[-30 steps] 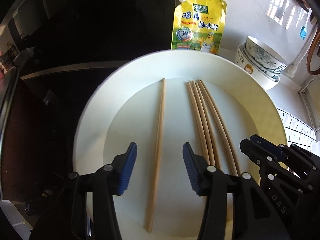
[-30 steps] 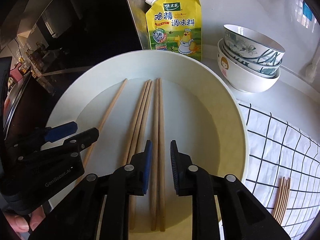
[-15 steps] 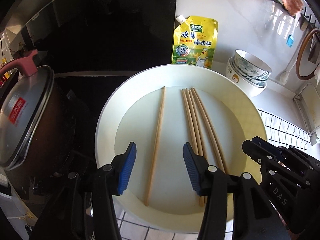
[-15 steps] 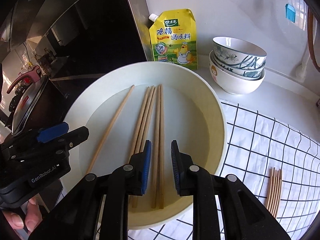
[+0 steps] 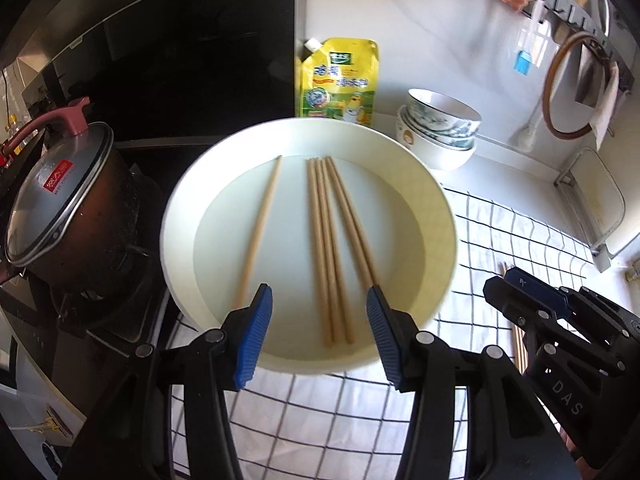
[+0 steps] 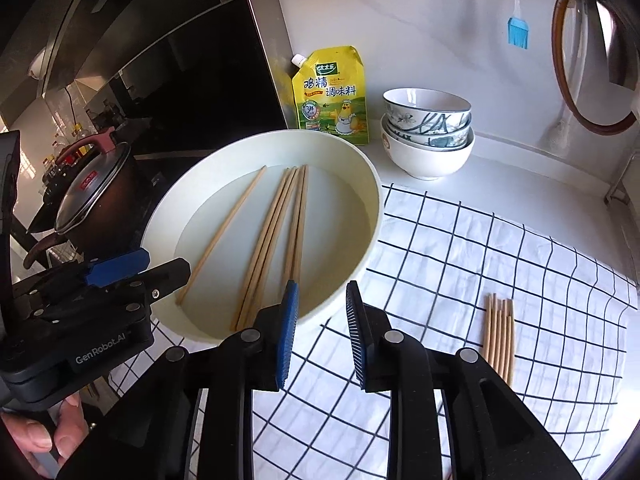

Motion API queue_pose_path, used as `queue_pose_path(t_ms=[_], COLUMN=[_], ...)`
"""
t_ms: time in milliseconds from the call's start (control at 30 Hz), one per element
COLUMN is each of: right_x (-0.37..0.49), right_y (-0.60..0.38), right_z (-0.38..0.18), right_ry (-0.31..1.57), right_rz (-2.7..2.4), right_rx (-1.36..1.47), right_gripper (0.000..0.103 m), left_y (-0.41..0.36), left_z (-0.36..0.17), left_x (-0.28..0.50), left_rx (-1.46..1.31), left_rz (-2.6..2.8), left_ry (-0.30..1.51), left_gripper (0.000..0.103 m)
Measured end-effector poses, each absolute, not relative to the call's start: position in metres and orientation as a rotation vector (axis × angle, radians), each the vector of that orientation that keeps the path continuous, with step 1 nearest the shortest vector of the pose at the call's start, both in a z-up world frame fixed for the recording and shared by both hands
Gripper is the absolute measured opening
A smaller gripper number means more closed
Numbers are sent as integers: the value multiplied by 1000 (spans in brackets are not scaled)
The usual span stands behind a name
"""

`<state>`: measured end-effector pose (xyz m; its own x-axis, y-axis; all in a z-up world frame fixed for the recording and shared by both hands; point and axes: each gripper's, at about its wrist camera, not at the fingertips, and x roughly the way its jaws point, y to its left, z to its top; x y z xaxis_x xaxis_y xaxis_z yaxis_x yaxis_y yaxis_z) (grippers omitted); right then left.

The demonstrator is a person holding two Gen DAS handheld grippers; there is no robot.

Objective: Organize utensils
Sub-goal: 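Move both open tools back over the chopsticks on the cloth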

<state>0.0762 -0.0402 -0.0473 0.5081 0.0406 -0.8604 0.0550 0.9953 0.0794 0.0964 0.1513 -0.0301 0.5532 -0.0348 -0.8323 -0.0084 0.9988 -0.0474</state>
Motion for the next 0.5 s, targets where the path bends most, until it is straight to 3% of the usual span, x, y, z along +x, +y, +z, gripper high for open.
queue_pose_path(t_ms=[500], right_x=[-5], right_y=[-130], right_z=[-37], right_ry=[1053], right_rz=[-144], right_rx=[127], right_gripper=[25], left_y=[52], left_z=[-42], left_x=[55], left_rx=[-17], left_rz=[-138], left_ry=[1013], left_gripper=[49])
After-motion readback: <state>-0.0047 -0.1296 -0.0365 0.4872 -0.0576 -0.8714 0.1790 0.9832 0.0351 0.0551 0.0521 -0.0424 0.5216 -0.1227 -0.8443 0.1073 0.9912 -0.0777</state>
